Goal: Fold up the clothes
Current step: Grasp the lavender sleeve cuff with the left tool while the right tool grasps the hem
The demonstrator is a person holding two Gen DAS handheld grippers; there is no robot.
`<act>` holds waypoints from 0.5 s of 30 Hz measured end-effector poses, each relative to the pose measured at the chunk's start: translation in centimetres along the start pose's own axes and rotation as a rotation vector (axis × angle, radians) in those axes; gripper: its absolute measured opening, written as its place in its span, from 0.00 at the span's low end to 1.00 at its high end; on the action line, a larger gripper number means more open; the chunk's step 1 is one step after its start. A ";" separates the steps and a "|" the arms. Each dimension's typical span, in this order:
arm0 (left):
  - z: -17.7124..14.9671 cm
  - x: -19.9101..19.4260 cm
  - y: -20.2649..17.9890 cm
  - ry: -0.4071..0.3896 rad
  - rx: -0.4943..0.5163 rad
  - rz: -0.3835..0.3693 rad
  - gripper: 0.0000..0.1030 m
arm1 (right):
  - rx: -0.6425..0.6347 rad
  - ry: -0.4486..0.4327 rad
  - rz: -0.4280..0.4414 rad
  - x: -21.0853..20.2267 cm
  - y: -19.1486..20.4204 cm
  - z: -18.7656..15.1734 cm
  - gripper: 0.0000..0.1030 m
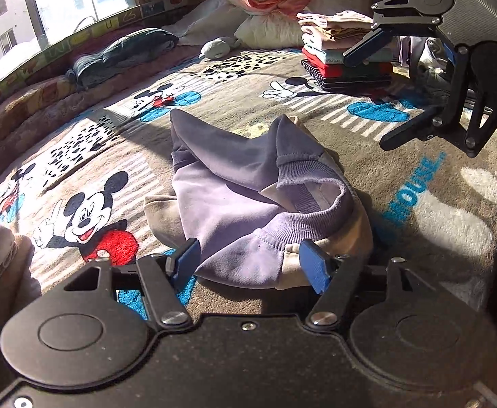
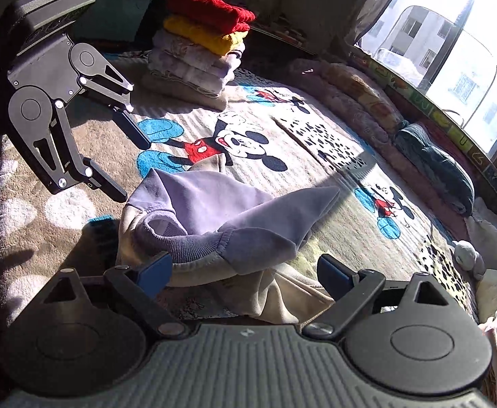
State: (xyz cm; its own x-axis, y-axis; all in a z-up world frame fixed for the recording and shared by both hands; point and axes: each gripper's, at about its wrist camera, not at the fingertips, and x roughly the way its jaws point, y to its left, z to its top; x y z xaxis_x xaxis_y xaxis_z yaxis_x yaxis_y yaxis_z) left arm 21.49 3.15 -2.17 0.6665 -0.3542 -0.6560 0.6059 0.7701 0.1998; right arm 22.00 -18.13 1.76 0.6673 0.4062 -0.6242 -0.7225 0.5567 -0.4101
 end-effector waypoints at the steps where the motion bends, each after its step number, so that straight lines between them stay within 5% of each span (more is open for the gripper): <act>1: 0.2 0.2 0.4 0.004 0.024 -0.020 0.59 | -0.036 0.007 0.010 0.6 -0.2 0.3 0.83; 6: 1.0 2.1 1.4 0.043 0.114 -0.108 0.42 | -0.193 0.039 0.075 3.4 -1.0 1.5 0.79; 15: 1.9 6.4 3.6 0.157 0.177 -0.302 0.40 | -0.314 0.102 0.299 8.2 -3.1 1.8 0.65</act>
State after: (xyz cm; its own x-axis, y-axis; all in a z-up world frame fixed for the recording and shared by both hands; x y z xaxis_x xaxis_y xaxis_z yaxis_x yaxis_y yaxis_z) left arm 28.73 2.70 -4.26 0.3798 -0.4550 -0.8055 0.8395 0.5352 0.0935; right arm 30.05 -15.19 -0.88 0.4106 0.4335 -0.8022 -0.9115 0.1725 -0.3734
